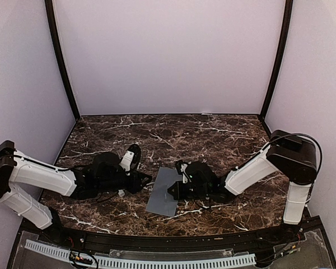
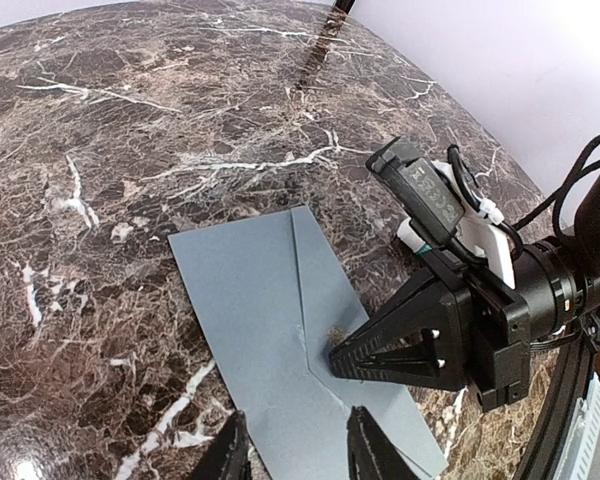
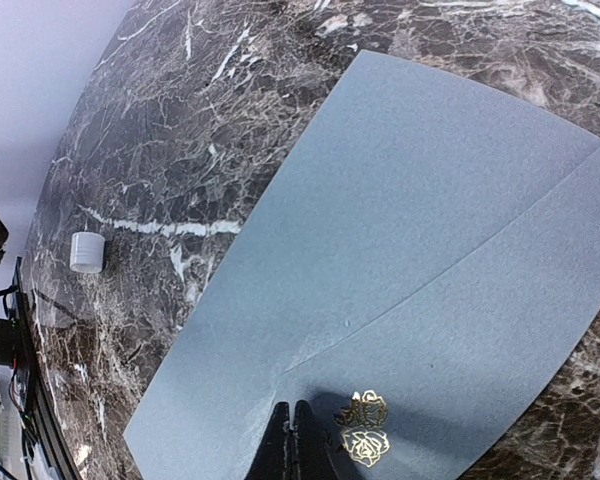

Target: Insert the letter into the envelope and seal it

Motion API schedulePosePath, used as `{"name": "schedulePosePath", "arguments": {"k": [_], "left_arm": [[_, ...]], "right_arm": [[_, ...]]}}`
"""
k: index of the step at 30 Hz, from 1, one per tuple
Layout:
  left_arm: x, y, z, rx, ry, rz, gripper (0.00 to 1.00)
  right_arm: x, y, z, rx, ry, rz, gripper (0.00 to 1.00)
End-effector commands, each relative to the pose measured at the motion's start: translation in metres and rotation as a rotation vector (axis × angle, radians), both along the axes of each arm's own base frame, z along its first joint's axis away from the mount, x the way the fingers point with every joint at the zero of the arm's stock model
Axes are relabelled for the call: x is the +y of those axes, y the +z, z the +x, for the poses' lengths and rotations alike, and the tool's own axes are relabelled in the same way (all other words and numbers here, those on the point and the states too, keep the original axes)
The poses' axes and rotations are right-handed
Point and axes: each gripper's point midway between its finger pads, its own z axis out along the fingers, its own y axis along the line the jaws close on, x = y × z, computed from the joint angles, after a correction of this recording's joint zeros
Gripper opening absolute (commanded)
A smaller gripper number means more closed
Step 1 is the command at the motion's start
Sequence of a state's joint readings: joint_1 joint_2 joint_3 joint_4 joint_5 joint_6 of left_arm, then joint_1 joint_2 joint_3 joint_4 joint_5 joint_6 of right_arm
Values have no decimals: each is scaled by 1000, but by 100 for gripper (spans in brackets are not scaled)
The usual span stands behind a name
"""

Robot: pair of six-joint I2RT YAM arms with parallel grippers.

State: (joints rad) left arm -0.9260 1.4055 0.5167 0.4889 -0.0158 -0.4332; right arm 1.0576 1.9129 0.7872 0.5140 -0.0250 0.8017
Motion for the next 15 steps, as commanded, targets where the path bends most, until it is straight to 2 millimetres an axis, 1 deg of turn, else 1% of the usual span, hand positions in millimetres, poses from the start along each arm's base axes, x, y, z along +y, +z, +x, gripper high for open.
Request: {"name": "schedulePosePath", "arguments": {"k": [1, 2, 7, 10, 15], "left_arm": [[1, 11, -3, -43, -13, -28, 34], [1, 12, -5, -44, -20, -31, 34], [1, 16, -7, -58, -31, -43, 33], [-3, 17, -12, -53, -68, -55, 34], [-6, 19, -15, -59, -89, -59, 33]], "right_arm": [[-26, -47, -16, 73, 2, -172, 0], [-27, -48, -13, 64, -12, -179, 0], [-27, -47, -12, 58, -15, -181, 0], [-26, -46, -12, 57, -15, -181, 0], [-26, -46, -12, 57, -16, -182, 0]]}}
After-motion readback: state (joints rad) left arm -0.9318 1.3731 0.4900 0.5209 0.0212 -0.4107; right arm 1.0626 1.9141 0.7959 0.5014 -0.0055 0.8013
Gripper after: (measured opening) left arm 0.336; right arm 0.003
